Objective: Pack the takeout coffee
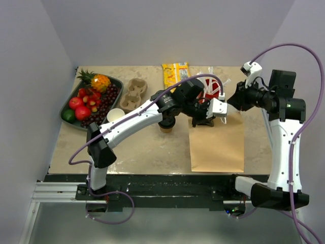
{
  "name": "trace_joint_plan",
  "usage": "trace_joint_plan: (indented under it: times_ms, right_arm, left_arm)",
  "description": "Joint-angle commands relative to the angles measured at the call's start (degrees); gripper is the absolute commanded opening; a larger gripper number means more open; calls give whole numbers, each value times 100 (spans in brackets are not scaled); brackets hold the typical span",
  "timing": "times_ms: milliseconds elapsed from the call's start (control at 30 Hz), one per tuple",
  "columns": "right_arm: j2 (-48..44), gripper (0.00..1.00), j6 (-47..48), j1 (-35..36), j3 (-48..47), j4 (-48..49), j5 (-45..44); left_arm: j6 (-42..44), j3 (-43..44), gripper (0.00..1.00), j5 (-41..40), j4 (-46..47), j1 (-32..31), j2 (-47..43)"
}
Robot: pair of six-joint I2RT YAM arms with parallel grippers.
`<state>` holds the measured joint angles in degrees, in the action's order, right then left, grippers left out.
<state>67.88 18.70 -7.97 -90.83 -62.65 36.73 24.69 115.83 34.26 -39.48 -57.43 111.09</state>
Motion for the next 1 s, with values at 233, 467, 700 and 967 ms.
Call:
trace_joint_plan:
  times_ms: [233,467,700,967]
  right_arm:
    - [-336,49,-1315,-29,-551,1562,-245]
    - [-319,53,-1177,-38,-112,1510,-289]
    - [-372,55,-675,-38,250,1177,-368]
    - [444,62,351,-29,-759,-524,175]
  left_arm:
    - [1555,-147,0,-815,187,-321,-869]
    - [1890,-1043,0,-1149,336,-567,-887]
    - [1680,-1828,40,-1563,398,-691,-816]
    - [1320,-1722,50,-1212,573,-691,-1106]
